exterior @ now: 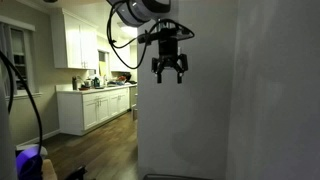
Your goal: Push the light switch to the right upwards
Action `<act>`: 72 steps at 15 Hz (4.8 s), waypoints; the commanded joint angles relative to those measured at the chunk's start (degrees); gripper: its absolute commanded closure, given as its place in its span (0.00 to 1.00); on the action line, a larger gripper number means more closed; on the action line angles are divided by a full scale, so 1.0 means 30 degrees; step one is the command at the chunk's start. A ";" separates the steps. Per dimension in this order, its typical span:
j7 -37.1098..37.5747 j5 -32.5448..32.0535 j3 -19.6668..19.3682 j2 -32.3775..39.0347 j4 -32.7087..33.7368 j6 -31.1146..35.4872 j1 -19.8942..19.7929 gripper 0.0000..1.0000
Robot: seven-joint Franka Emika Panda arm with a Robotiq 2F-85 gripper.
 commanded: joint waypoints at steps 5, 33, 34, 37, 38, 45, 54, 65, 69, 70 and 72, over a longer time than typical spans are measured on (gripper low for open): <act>-0.0036 0.0054 0.0156 0.0008 0.0030 -0.0040 -0.0162 0.00; -0.1960 -0.0154 0.1018 0.3807 0.5958 0.1277 0.0323 0.92; -0.2006 -0.0202 0.1149 0.3985 0.6289 0.1293 0.0390 0.98; -0.1868 -0.0225 0.1525 0.4400 0.7067 0.1488 0.0518 1.00; -0.1807 -0.0269 0.1607 0.4474 0.7205 0.1708 0.0572 1.00; -0.2304 0.0799 0.1718 0.4516 0.6896 0.5064 0.0544 1.00; -0.5953 0.5764 0.1128 0.4059 0.6241 0.6512 0.0418 1.00; -0.9076 0.7718 0.0917 0.2672 0.5356 0.6430 0.0754 1.00; -0.9464 0.7574 0.0944 0.2162 0.5242 0.6236 0.1176 1.00; -0.9520 0.7525 0.0977 0.2172 0.5331 0.6123 0.1333 1.00; -0.9581 0.7446 0.1049 0.2332 0.5580 0.6026 0.1607 1.00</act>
